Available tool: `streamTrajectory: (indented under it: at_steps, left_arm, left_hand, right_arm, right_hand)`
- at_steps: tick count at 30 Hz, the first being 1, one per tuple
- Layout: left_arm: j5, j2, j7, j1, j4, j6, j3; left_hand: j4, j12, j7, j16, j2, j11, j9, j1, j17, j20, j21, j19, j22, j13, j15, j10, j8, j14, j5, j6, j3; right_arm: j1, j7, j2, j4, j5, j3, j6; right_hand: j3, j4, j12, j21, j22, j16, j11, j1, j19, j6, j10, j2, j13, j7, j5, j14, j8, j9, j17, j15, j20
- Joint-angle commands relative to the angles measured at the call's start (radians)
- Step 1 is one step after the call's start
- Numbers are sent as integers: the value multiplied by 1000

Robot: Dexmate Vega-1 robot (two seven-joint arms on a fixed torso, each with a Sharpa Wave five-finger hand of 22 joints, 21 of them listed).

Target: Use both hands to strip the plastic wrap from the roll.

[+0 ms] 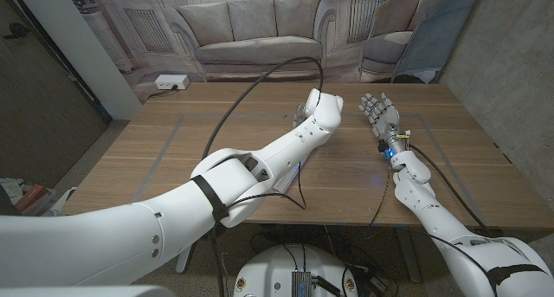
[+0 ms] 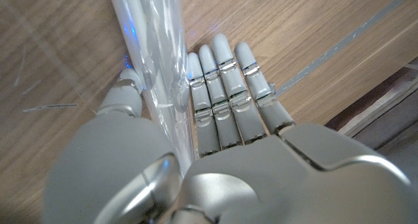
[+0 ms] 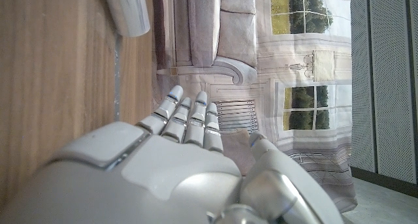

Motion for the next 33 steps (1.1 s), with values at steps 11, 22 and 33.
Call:
streamTrajectory:
  at_steps: [11,22,33]
  left_arm:
    - [-24,50,82,68,-140,5,-8]
    - [-290,98,333,251,-452,1,-202]
    - [-564,123,502,345,-629,-4,-295]
  left_hand:
    - [30,15,-34,4,230,-43,-18,165,3,13,40,-11,2,-10,-81,83,15,52,27,123,168]
    - [58,20,-54,-29,227,-66,48,180,49,-4,76,-29,11,40,-78,7,57,-17,17,64,180]
    - [73,26,-57,-42,219,-71,86,179,58,-13,97,-34,13,55,-74,-1,90,-20,20,49,182]
  right_arm:
    - [-5,-14,-3,-11,-2,-7,0]
    - [-6,-16,-6,-18,0,-9,-3]
    - [-3,-21,-11,-27,-4,-15,-12]
  right_hand:
    - [6,5,2,-5,5,-1,1,-1,14,13,8,23,3,2,3,10,-1,5,0,2,-20]
    - [6,4,1,-8,5,-2,1,-1,14,13,9,21,3,1,3,11,-1,5,0,2,-20]
    - [5,5,1,-11,5,-3,1,-2,15,13,9,20,3,1,2,11,-2,5,1,0,-20]
